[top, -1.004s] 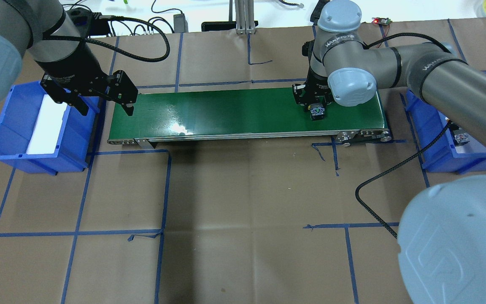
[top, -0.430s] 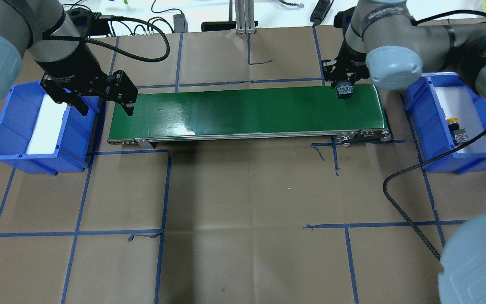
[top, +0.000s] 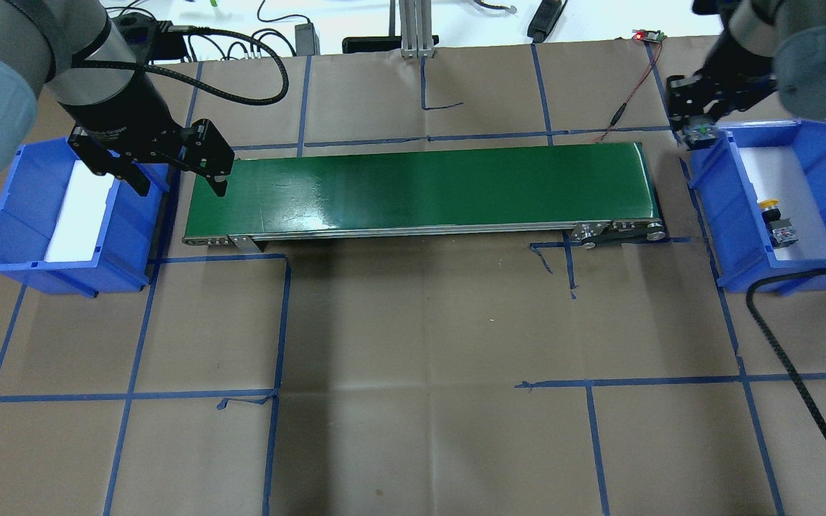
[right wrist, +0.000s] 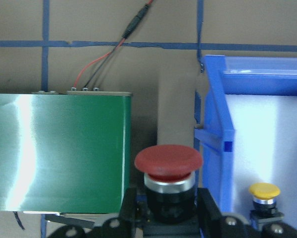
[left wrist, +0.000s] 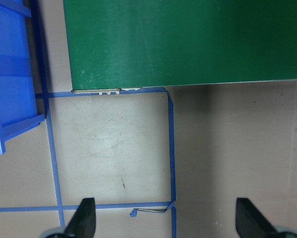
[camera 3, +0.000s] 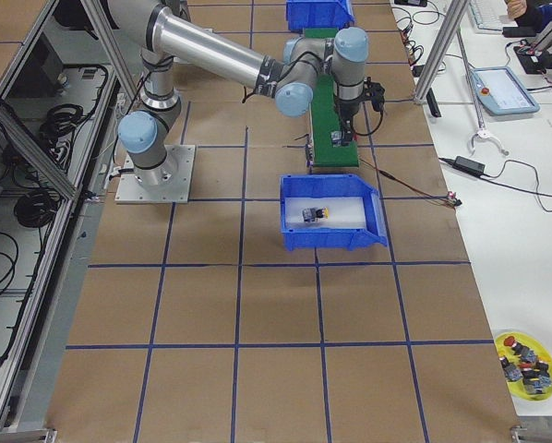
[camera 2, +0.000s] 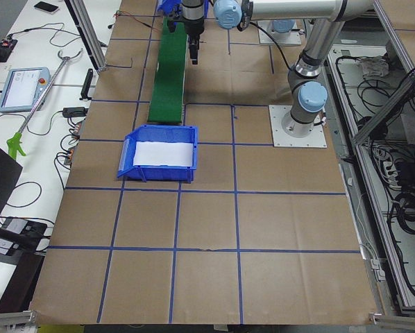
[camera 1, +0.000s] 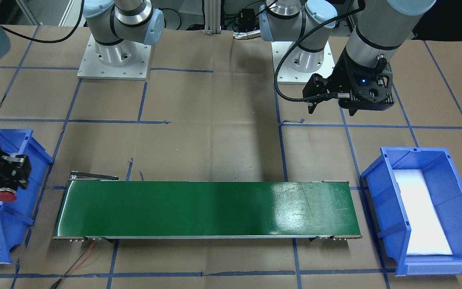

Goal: Transport two buttons from left to right
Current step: 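Lower the red button into the bin beside the yellow one and release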

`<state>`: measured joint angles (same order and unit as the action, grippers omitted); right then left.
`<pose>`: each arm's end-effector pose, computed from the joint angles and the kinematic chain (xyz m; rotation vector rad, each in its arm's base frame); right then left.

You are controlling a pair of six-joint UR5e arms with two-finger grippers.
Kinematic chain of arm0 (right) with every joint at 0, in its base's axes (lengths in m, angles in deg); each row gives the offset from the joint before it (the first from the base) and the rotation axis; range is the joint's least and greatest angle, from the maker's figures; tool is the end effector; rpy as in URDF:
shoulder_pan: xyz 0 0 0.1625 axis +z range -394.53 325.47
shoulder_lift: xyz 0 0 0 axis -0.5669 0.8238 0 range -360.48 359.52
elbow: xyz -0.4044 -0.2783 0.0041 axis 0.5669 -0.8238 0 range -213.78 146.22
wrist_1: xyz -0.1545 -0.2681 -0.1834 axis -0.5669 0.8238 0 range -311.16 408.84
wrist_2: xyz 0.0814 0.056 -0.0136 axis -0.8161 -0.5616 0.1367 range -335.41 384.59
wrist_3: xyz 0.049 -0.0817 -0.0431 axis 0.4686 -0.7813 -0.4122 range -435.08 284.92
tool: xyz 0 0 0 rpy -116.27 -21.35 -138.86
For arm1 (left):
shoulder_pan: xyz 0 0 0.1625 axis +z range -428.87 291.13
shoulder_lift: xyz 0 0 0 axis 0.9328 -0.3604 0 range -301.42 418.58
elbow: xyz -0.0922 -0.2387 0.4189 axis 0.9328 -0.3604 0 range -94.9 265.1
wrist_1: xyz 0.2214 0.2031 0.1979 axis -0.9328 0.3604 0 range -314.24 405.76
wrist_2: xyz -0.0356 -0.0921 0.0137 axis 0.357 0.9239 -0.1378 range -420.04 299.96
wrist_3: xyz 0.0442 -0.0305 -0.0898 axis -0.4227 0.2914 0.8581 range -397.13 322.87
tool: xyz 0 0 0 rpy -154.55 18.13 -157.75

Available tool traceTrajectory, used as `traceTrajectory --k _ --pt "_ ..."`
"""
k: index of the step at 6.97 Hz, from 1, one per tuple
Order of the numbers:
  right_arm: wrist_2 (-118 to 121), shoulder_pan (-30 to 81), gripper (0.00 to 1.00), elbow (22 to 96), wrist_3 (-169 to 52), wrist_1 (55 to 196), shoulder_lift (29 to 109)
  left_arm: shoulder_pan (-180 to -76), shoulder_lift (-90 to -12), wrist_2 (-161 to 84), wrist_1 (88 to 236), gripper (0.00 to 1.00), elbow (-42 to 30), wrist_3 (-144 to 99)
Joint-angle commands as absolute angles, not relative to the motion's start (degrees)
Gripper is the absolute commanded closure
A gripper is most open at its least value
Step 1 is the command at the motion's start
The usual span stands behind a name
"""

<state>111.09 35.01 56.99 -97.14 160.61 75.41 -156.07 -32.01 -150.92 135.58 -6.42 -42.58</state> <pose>-0.0628 -0.5680 0.4612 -0.0495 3.1209 -0.2096 -0.1103 -0.4410 0.5331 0.0726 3.1274 0.0543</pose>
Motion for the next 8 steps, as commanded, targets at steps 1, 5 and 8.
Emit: traceTrajectory --k 1,5,8 --pt "107.7 25.0 0.97 56.8 -108.4 160.4 74.9 -156.1 -32.0 -150.9 135.6 0.00 -6.4 -42.6" --pt "107.6 23.3 0.97 57.3 -114.4 168.9 66.3 -156.1 -32.0 -150.9 135.6 0.00 -6.4 -42.6" --pt "107.8 23.0 0.97 57.7 -114.2 169.3 62.7 -156.1 -32.0 -150.9 135.6 0.00 -6.4 -42.6"
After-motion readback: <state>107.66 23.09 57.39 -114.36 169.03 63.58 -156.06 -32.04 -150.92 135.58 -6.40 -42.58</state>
